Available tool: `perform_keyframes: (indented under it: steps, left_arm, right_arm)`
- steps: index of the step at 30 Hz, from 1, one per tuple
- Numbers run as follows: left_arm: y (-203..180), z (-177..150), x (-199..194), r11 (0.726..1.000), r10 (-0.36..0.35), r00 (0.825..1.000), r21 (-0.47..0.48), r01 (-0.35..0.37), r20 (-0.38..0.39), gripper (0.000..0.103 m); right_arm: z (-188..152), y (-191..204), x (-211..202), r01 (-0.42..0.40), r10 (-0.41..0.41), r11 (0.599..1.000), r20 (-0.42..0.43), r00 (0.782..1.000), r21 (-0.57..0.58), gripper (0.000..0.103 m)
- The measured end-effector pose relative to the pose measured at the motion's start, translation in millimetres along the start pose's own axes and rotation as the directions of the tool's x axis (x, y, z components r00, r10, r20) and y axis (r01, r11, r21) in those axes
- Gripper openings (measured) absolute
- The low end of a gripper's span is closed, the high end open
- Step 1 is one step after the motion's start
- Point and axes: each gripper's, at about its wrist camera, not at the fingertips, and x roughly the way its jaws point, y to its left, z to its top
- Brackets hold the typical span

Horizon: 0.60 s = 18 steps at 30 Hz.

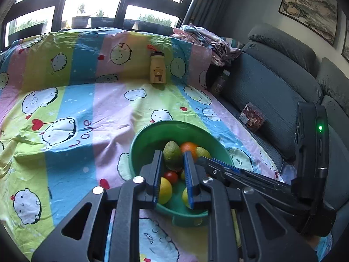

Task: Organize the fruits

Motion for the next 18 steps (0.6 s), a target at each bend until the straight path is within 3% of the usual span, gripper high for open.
perform_keyframes:
  steps: [2,3,4,6,8,10,12,18]
  left_arm:
    - [-5.7,3.4,9.6,1.000,-0.006,1.000,0.007,0.006,0.004,0.020]
    - [-8.5,4.6,14.1,1.000,-0.006,1.000,0.011,0.006,0.002,0.030]
    - [-10.4,5.2,17.8,1.000,-0.002,1.000,0.014,0.002,-0.002,0.047]
    - [-10.8,6.1,20.8,0.999,0.037,0.999,0.005,-0.037,0.008,0.067]
    - [-7.8,5.6,20.1,0.999,0.037,0.999,-0.007,-0.037,0.011,0.078]
    - [-6.1,4.5,18.1,0.999,0.031,0.999,-0.015,-0.031,0.009,0.091]
    - [-5.7,3.4,16.4,0.999,0.050,0.999,-0.012,-0.050,0.007,0.097]
    - [-2.6,-2.1,9.1,0.997,0.073,0.997,-0.007,-0.073,0.003,0.098]
  right_arm:
    - [3.6,-11.9,-0.3,0.015,-0.016,1.000,0.007,1.000,0.023,0.021]
    - [4.8,-17.6,-1.0,0.023,-0.023,0.999,0.016,1.000,0.036,0.021]
    - [5.9,-23.0,-0.6,0.033,-0.035,0.998,0.019,0.999,0.054,0.021]
    - [8.3,-32.7,-2.2,0.059,-0.061,0.995,0.019,0.998,0.078,0.024]
    - [8.5,-38.3,-6.4,0.092,-0.095,0.992,0.028,0.995,0.086,0.039]
    - [8.2,-43.2,-11.4,0.101,-0.106,0.990,0.046,0.993,0.099,0.063]
    - [8.1,-45.7,-16.2,0.098,-0.105,0.989,0.065,0.992,0.108,0.068]
    - [9.0,-46.5,-18.7,0.084,-0.092,0.990,0.072,0.993,0.110,0.078]
